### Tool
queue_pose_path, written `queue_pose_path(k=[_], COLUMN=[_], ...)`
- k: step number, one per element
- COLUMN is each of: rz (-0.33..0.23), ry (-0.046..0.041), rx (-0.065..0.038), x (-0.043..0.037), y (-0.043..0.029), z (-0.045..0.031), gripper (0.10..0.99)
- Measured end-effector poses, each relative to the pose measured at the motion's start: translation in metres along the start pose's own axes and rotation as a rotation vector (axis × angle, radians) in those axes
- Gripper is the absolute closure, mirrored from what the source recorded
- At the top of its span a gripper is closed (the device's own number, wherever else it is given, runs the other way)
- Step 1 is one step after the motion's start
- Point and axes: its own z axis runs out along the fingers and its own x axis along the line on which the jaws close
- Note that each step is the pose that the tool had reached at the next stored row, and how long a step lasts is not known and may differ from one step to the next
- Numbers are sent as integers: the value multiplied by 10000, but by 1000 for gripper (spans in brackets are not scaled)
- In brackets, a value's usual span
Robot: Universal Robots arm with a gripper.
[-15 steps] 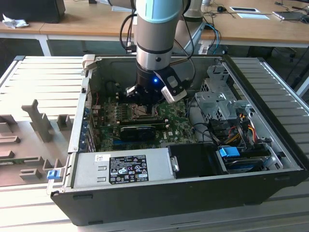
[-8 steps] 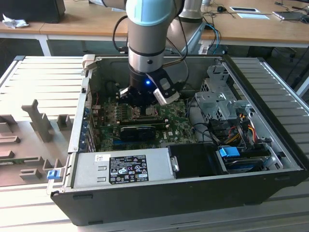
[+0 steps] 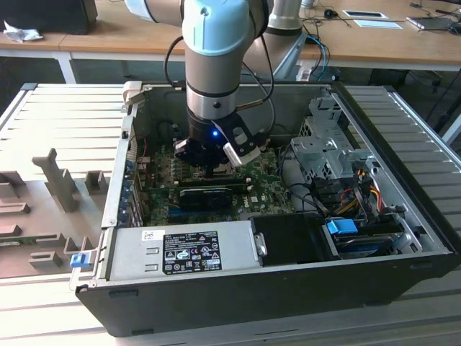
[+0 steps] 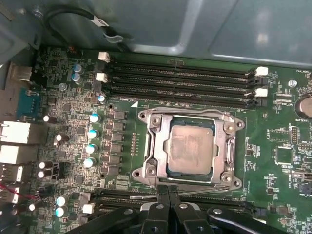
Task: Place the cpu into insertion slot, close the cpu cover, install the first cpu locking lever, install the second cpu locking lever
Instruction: 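Install the second cpu locking lever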
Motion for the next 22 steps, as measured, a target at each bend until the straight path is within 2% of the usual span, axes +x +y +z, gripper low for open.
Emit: queue_pose_path(k=[5, 9, 11, 13, 17, 20, 21, 22], rz=[0, 0, 2, 0, -3, -3, -2, -3], ry=[-3, -28, -34, -44, -54, -72, -81, -86], rx=[-34, -276, -323, -426, -540, -713, -799, -843], x=[16, 54, 70, 119, 186, 212, 233, 252], y=[-5, -37, -50, -84, -117, -162, -166, -165], z=[10, 6, 5, 2, 5, 19, 31, 41], gripper=[980, 980, 980, 980, 980, 980, 980, 980])
